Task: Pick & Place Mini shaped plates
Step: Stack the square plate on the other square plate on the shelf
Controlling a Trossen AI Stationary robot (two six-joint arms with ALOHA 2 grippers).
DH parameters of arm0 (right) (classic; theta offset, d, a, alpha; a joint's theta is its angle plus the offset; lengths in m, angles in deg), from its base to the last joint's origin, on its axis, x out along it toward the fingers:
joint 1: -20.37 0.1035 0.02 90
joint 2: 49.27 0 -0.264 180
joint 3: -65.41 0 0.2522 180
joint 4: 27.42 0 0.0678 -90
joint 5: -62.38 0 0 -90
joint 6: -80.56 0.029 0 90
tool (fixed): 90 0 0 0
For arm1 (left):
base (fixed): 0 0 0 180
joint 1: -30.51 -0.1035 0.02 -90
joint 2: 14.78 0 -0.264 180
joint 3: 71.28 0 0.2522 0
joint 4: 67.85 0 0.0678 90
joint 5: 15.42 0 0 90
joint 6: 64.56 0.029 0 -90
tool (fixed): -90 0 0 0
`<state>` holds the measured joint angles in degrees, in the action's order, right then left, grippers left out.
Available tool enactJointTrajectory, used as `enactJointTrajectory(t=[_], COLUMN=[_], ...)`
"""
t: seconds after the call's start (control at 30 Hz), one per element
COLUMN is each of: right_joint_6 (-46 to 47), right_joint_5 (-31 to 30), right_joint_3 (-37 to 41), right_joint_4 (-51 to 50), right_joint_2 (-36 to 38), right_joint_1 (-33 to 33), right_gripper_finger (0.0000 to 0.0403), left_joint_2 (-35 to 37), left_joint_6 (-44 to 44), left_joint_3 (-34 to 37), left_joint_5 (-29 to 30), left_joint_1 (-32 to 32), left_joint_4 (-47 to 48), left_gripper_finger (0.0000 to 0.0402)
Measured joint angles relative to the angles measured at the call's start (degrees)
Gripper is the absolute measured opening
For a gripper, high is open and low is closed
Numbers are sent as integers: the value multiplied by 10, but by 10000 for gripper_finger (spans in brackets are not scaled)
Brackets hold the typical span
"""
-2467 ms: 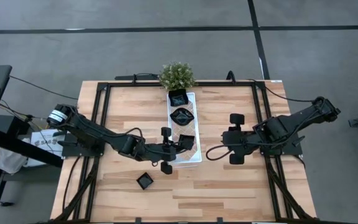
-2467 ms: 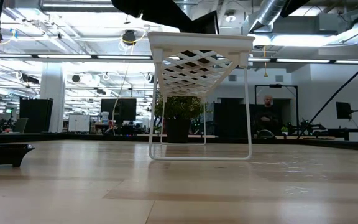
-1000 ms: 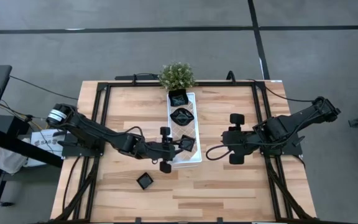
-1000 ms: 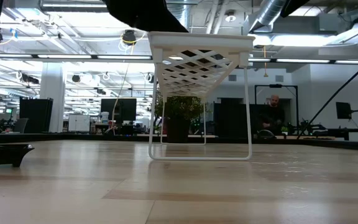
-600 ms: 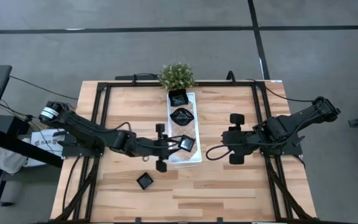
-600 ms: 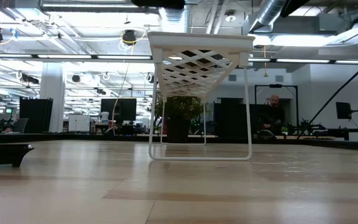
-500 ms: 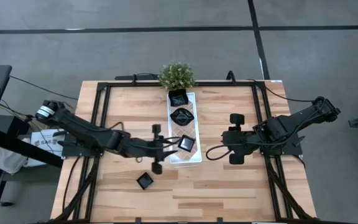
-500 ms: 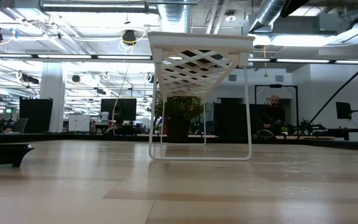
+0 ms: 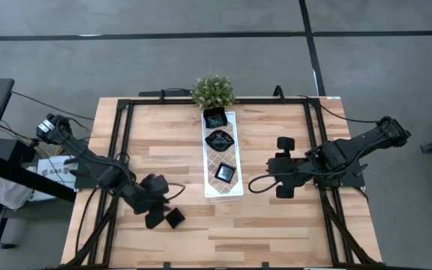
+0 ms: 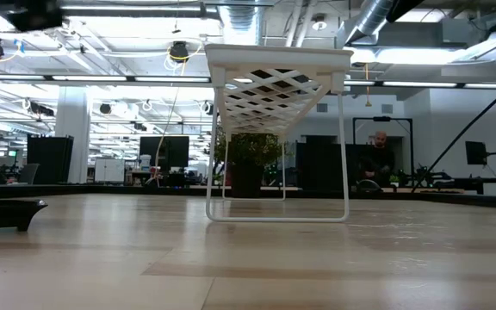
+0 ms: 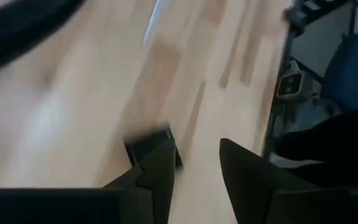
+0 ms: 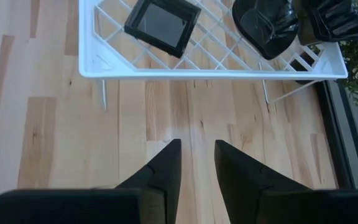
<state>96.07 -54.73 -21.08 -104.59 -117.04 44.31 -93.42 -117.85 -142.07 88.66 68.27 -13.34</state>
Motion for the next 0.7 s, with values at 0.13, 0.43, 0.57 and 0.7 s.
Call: enactJointTrajectory(t=[0.13,0.43,0.57,0.7], right_joint_6=[0,-5,-5,-4], right_joint_5=[0,0,0,0], right_joint_3=[0,0,0,0], right_joint_4=[15,26,26,26], right_joint_2=[0,0,0,0], right_joint_1=[0,0,0,0], right_gripper_finger=[91,91,91,91], left_joint_2=[-7,-7,-7,-7], left_joint_6=[-168,-294,-276,-266], left_joint_3=[33,125,155,182], left_joint_5=[-23,-18,-8,-6], left_joint_1=[20,23,20,9], left_joint_4=[3,-22,-84,-132], left_gripper_finger=[128,128,137,151])
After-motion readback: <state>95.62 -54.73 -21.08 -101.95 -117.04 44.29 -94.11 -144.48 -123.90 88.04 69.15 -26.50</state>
